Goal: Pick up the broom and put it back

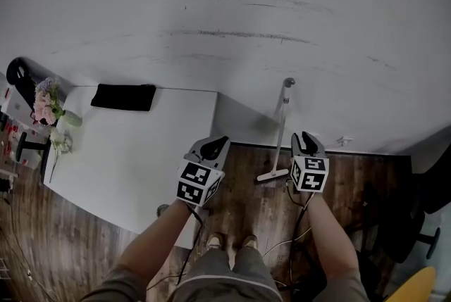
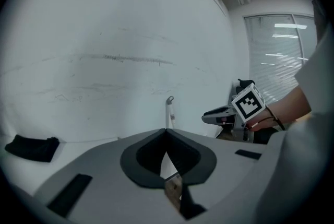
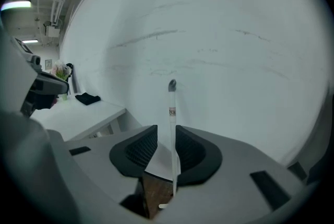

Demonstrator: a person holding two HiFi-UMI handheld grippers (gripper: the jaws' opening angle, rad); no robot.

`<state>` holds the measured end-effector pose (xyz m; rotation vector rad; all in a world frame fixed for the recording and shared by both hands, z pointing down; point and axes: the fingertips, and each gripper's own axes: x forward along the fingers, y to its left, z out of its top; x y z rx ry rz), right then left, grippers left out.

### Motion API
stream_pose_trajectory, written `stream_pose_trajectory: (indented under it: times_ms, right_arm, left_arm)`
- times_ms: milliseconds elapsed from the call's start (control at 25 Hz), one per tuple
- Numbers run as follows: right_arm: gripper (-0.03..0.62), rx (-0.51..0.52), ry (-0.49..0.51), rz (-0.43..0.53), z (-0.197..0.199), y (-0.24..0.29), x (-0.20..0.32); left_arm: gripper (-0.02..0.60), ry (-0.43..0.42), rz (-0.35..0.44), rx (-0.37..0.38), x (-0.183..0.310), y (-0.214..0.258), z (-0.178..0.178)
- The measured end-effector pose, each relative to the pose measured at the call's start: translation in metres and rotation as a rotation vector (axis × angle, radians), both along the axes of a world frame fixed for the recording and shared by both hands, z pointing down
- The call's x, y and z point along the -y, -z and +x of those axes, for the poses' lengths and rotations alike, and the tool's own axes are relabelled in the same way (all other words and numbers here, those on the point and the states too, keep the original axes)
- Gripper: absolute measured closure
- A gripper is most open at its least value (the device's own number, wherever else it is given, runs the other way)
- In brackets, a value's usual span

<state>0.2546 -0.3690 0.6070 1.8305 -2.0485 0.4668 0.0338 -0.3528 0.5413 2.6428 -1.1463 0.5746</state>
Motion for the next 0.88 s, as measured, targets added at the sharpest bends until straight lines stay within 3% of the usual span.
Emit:
stream_pose_trajectory:
  times_ms: [240, 560, 880]
  right_arm:
    - [0.491, 0.062, 0.03, 0.07, -0.011, 0.091, -0.044]
    - [0.523, 0.06, 0.106, 0.213, -0.045, 0.203, -0.121]
    - [0.539, 0.145, 0.181, 0.3, -0.076, 0.273, -0.206]
  left_arm:
    - [0.565, -0.027, 0.033, -0.054, -0.019, 0.072, 0.003]
    - [0.565, -0.071, 0.152, -0.086, -0.06, 0.159, 0.002]
    - [0.565, -0.116, 0.229, -0.127, -0.126, 0.215, -0.005]
